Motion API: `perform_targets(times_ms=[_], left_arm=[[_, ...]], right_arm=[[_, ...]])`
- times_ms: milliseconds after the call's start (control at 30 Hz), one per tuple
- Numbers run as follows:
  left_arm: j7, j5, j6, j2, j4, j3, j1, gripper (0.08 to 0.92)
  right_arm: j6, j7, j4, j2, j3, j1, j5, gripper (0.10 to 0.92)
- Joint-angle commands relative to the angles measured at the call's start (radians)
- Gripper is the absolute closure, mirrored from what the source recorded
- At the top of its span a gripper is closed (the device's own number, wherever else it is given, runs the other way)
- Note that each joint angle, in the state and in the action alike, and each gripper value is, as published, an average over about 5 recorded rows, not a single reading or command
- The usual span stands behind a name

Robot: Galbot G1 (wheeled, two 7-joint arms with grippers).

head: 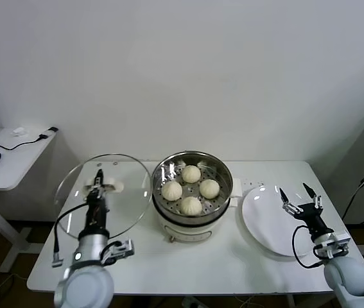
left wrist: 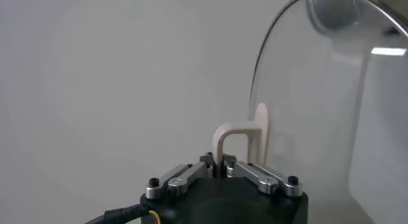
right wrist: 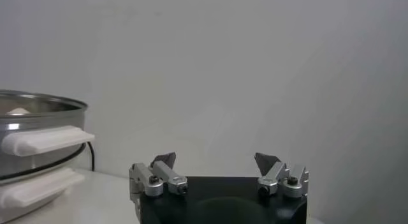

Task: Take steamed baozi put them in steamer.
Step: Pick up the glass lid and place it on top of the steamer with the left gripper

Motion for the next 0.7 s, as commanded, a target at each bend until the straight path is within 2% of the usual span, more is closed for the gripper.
perform_targets(times_ms=[33, 400, 700], left_arm=[[0.278, 0.165, 0.162, -0.094, 0.066, 0.323, -0.346, 0.850], [0.268, 0.248, 0.158, -0.344, 0.287, 0.450, -0.452, 0.850], [0.224, 0.269, 0.150, -0.468, 0.467, 0.458, -0.475, 0.850]], right_arm=[[0.010, 0.004, -0.049, 0.009, -0.002, 0.030, -0.017, 0.203], [0.029, -0.005, -0.071, 0.009, 0.046, 0.005, -0.018, 0.203], [0.046, -0.017, -0.082, 0.002, 0.073, -0.012, -0.015, 0.203]])
